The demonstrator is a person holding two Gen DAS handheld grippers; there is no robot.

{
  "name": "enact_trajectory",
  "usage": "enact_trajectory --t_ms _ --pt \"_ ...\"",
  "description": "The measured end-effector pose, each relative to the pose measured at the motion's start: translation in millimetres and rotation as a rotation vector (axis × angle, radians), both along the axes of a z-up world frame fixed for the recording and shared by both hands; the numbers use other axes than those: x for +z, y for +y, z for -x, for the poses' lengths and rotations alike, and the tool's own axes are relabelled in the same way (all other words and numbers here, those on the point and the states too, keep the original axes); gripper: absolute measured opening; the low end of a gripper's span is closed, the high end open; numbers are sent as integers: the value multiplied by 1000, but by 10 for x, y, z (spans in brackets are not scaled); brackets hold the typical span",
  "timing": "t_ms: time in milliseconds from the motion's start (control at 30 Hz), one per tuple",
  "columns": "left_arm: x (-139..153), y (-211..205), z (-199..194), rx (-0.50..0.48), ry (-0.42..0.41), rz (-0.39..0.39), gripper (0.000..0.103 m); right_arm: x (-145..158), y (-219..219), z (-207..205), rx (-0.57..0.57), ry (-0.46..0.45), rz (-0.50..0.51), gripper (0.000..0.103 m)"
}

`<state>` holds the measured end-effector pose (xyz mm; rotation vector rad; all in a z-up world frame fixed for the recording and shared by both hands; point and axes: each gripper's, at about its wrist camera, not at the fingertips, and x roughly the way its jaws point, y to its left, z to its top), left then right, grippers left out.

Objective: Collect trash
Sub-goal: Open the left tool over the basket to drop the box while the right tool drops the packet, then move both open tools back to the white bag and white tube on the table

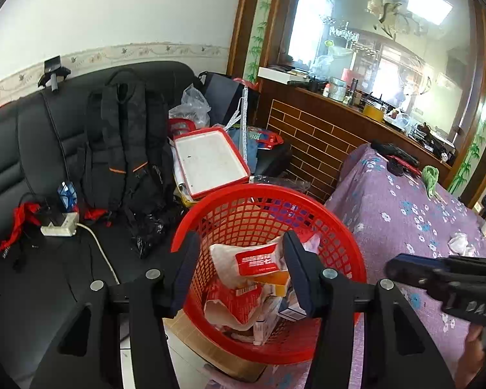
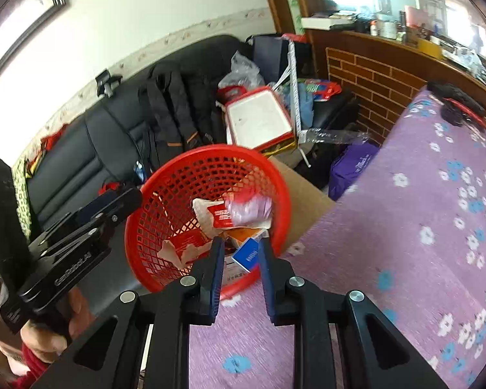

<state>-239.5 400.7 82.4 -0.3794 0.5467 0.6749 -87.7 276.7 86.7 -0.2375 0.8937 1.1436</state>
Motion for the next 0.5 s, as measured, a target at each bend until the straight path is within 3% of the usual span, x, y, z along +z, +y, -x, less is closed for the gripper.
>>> enact_trajectory --t_ms 200,500 --pt "118 -333 -161 -88 -12 -26 52 215 -672 -139 -106 -13 -57 24" --pt "245 -1295 -743 -310 16 -67 52 412 -2011 -454 -338 -34 -109 29"
